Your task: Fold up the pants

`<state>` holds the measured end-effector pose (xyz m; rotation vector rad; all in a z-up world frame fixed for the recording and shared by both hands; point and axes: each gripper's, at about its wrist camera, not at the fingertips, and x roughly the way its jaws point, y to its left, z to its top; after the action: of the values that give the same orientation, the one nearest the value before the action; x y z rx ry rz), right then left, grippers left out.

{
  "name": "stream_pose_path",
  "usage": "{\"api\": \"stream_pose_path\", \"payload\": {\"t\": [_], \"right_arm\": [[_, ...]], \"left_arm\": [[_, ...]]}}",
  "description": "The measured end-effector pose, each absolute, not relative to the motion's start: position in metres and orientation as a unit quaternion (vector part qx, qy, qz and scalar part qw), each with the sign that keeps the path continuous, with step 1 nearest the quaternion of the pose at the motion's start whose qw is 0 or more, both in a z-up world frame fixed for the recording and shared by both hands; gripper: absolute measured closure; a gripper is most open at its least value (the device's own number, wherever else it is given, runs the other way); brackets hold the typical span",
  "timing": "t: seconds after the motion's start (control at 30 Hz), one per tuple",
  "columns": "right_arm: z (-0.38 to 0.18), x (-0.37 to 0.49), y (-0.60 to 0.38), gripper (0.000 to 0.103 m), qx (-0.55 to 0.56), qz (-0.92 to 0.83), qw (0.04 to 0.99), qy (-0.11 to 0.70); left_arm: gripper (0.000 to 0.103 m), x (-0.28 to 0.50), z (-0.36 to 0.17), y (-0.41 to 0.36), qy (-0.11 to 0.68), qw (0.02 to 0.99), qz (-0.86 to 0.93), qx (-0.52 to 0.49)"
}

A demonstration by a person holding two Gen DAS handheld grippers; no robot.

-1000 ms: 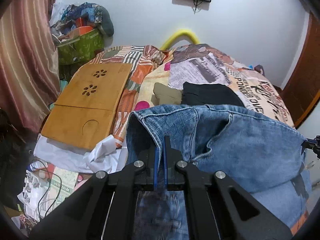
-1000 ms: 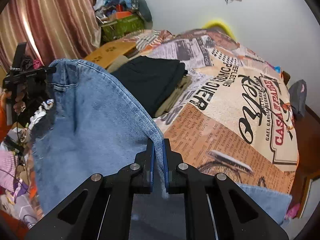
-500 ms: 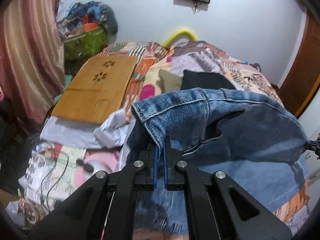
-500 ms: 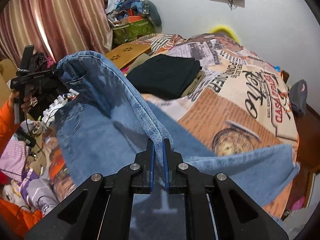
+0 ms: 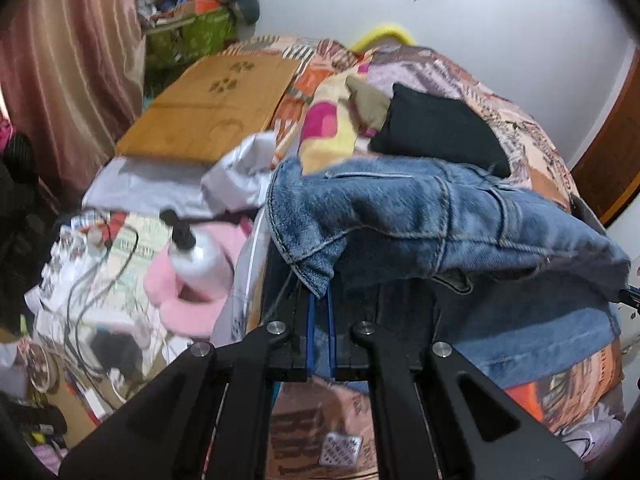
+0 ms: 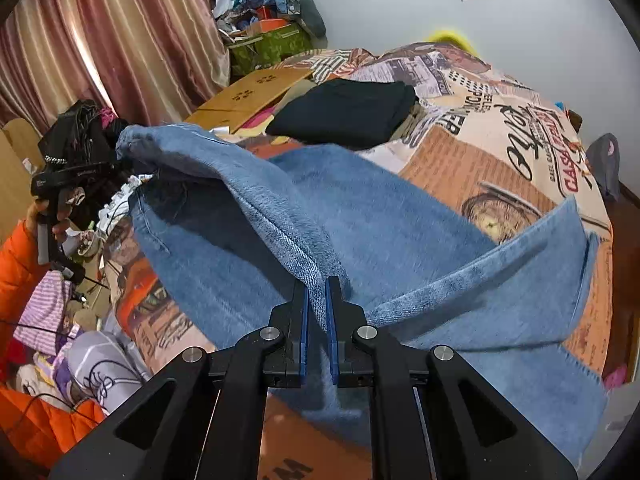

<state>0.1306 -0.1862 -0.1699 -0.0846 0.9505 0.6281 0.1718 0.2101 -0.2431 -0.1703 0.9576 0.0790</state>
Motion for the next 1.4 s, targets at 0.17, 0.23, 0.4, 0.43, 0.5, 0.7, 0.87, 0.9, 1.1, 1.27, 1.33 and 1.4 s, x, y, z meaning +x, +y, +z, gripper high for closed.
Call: {"api": "stream_pose_path", "payload": {"t": [0.17,0.23,0.4,0.43,0.5,0.7,0.87,0.9,1.1,1.27,1.33,1.4], "right_arm": [[-0.184,0.121,-0.184,0.095,-0.039,0.295,0.835,0.463],[-0.189,0.117,-0.183,0.095,-0.037,0.294,0.834,0.466],[-0.193,0.114,-0.181,0.091,-0.031,0.291,0.834,0.468],[-0.192,0.114,-0.181,0.091,-0.033,0.290,0.835,0.466],[-0.191,0.113,-0.180,0.091,-0.035,0.288,0.835,0.467],[-0.178,0.112,-0.191,0.074,-0.009,0.298,0.830,0.472],[-0.157,0.107,-0.213,0.064,-0.011,0.273,0.853,0.445],[-0.154,0.109,-0.218,0.064,-0.009,0.269,0.856,0.442],[-0.133,0.125,-0.267,0.055,0.001,0.203,0.890,0.409],[-0.127,0.152,-0.302,0.052,0.016,0.158,0.902,0.401],[-0.127,0.166,-0.314,0.050,0.020,0.146,0.904,0.402],[-0.130,0.179,-0.323,0.049,0.024,0.137,0.904,0.404]], "left_arm": [[0.097,0.159,-0.270,0.208,0.478,0.873,0.050,-0.079],[0.097,0.154,-0.280,0.205,0.484,0.870,0.058,-0.074],[0.097,0.145,-0.282,0.201,0.487,0.868,0.071,-0.066],[0.097,0.143,-0.279,0.202,0.485,0.869,0.073,-0.068],[0.097,0.136,-0.269,0.203,0.479,0.872,0.076,-0.069],[0.097,0.119,-0.221,0.198,0.439,0.892,0.086,-0.060],[0.097,0.129,-0.171,0.177,0.396,0.913,0.078,-0.056],[0.097,0.133,-0.163,0.170,0.389,0.917,0.074,-0.052],[0.094,0.174,-0.129,0.110,0.353,0.935,0.006,-0.033],[0.094,0.227,-0.131,0.049,0.362,0.931,-0.045,-0.024],[0.094,0.248,-0.139,0.028,0.373,0.926,-0.059,-0.021],[0.094,0.273,-0.151,0.006,0.391,0.917,-0.071,-0.020]]}}
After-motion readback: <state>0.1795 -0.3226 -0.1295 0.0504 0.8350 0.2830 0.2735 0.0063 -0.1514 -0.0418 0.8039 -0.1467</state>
